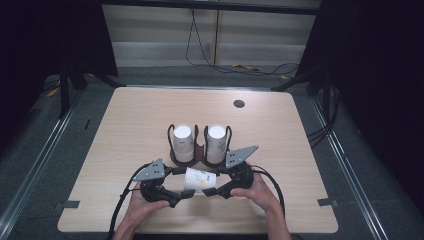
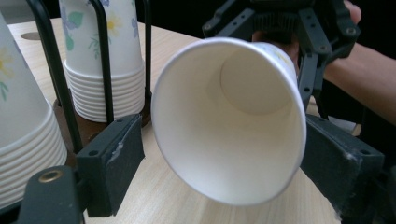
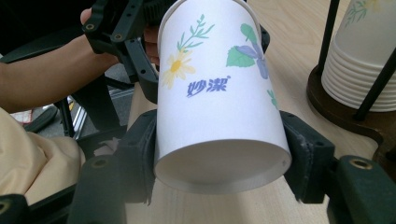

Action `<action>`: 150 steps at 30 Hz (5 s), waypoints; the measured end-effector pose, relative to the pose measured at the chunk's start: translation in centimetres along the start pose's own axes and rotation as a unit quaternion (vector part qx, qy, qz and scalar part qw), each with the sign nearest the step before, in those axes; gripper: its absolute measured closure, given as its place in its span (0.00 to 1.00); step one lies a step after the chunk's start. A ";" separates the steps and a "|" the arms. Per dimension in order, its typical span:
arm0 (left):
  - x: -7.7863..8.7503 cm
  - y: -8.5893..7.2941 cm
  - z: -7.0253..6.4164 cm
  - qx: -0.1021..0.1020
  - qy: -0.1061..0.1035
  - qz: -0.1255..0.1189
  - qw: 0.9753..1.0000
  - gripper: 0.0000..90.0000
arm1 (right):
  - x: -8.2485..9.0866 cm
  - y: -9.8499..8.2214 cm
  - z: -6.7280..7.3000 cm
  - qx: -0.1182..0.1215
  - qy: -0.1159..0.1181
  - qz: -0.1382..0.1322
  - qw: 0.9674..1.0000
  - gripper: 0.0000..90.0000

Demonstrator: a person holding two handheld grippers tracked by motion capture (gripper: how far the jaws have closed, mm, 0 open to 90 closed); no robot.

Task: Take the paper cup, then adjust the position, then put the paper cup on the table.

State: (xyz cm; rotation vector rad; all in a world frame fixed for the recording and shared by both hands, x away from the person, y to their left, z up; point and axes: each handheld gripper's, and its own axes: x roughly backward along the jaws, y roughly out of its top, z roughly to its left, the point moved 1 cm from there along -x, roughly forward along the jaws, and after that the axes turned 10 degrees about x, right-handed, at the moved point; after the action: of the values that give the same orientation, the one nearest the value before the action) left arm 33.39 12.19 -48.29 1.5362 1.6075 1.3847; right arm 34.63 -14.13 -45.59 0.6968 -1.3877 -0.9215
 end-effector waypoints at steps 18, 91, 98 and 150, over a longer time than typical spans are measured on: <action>-0.1 0.7 -0.3 0.007 -0.001 -0.017 1.000 0.18 | 0.3 -0.7 0.4 -0.012 -0.032 -0.068 0.997 0.41; -0.6 1.7 -0.7 0.013 -0.039 -0.046 0.998 0.35 | -0.3 -1.6 0.7 0.001 -0.045 -0.078 0.996 0.28; -0.2 1.8 -0.6 0.014 -0.034 -0.047 0.998 0.35 | -0.5 -1.8 0.7 -0.010 -0.055 -0.056 0.997 0.20; 4.1 1.3 0.7 0.023 0.075 -0.036 0.996 0.33 | 2.2 -3.2 -0.1 -0.070 -0.196 -0.084 0.974 0.17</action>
State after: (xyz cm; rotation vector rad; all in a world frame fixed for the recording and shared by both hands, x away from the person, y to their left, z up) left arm 33.65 16.02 -46.29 1.4146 1.7786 1.4626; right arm 34.24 -17.63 -47.20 0.5477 -1.6046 -1.3322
